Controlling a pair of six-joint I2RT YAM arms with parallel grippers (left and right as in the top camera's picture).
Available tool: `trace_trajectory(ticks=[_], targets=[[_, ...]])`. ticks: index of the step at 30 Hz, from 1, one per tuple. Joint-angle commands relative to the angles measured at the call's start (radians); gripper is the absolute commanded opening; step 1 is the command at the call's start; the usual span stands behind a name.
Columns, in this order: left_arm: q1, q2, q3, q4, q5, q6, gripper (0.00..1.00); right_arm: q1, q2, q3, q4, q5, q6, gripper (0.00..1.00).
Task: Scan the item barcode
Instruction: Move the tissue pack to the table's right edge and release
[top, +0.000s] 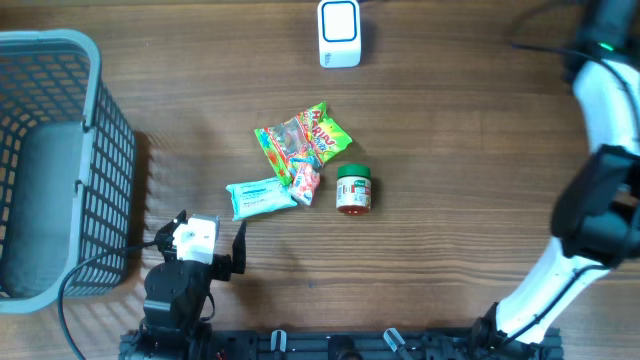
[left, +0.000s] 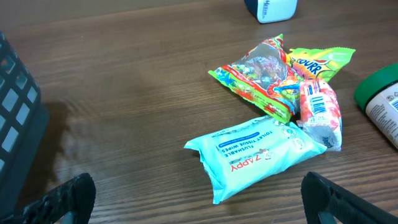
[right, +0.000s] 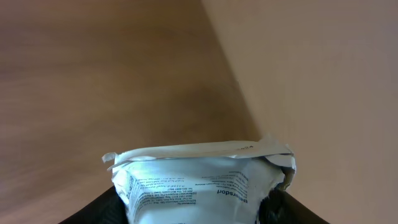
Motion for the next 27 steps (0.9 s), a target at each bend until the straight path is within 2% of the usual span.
trace_trajectory(ticks=[1,3,6,9,10,13,14,16,19,22,27], targets=[[0.006,-0.006,0.0,-0.003,0.016,0.008,1.0,-0.147,0.029,-0.08,0.005,-0.187,0.169,0.6],[0.006,-0.006,0.0,-0.002,0.016,0.008,1.0,-0.222,0.062,-0.113,0.01,-0.223,0.22,0.62],[0.006,-0.006,0.0,-0.003,0.016,0.008,1.0,-0.276,0.072,-0.111,-0.013,-0.273,0.269,1.0],[0.006,-0.006,0.0,-0.003,0.015,0.008,1.0,-0.249,0.006,0.023,-0.147,-0.467,0.395,1.0],[0.006,-0.006,0.0,-0.003,0.016,0.008,1.0,-0.227,-0.028,0.074,-0.217,-0.6,0.447,0.99],[0.006,-0.006,0.0,-0.002,0.016,0.008,1.0,-0.12,-0.118,0.11,-0.345,-0.925,0.585,1.0],[0.006,-0.006,0.0,-0.003,0.016,0.008,1.0,-0.079,-0.132,0.11,-0.369,-0.954,0.621,1.0],[0.006,-0.006,0.0,-0.002,0.015,0.008,1.0,0.056,-0.146,0.11,-0.438,-0.956,0.645,1.0],[0.006,-0.006,0.0,-0.002,0.016,0.008,1.0,0.315,-0.146,0.109,-0.588,-0.785,0.674,1.0],[0.006,-0.006,0.0,-0.003,0.016,0.008,1.0,0.571,-0.146,0.109,-0.741,-0.567,0.793,1.0],[0.006,-0.006,0.0,-0.003,0.016,0.008,1.0,0.868,-0.146,0.105,-0.831,-0.422,0.974,1.0]])
